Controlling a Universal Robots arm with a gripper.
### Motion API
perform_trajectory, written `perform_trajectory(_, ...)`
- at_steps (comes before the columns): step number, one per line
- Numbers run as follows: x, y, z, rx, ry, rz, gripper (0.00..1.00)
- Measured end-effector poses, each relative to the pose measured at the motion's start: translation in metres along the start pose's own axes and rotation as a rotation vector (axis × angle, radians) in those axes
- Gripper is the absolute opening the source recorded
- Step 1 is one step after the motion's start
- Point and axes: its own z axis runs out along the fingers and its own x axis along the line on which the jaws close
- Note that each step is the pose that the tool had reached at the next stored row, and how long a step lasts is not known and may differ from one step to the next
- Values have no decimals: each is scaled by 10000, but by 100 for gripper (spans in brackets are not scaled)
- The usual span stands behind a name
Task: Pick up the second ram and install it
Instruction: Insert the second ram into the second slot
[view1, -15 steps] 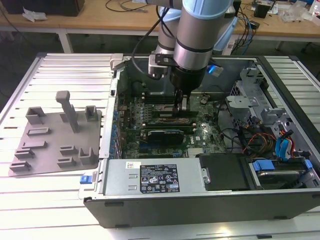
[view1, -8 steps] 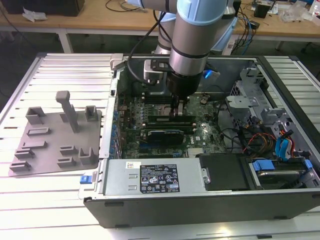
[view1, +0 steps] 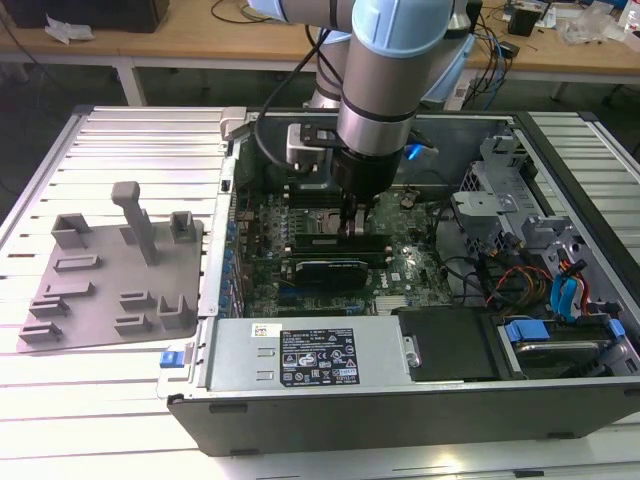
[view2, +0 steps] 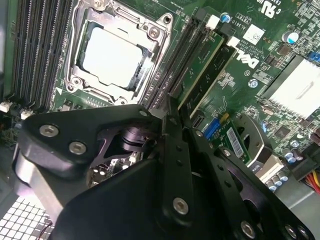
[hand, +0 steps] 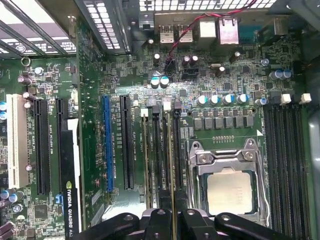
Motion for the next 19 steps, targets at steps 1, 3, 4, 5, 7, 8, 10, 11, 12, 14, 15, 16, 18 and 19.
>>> perform_trajectory(1, 0, 2, 13, 0, -1, 1, 11)
perform_trajectory(3, 1, 2, 27, 0, -1, 0, 11)
perform_trajectory(4, 2, 5, 31, -1, 2, 2, 11)
perform_trajectory(5, 2, 10, 36, 0, -1, 1, 11)
perform_trajectory(7, 2, 16, 41, 0, 1, -9, 11)
perform_trajectory(8, 1, 17, 43, -2, 6, -54, 11)
perform_trajectory(10, 1, 16, 45, -5, 17, -159, 11)
perform_trajectory(11, 1, 16, 48, -5, 17, -167, 11)
perform_trajectory(12, -1, 16, 54, -5, 17, -168, 11)
perform_trajectory(14, -4, 16, 69, -5, 18, -168, 11)
perform_trajectory(15, -8, 15, 78, -6, 19, -167, 11)
perform_trajectory(16, -9, 15, 83, -5, 19, -168, 11)
perform_trajectory(18, -10, 15, 84, -6, 19, -167, 11)
perform_trajectory(19, -10, 15, 84, -6, 18, -166, 11)
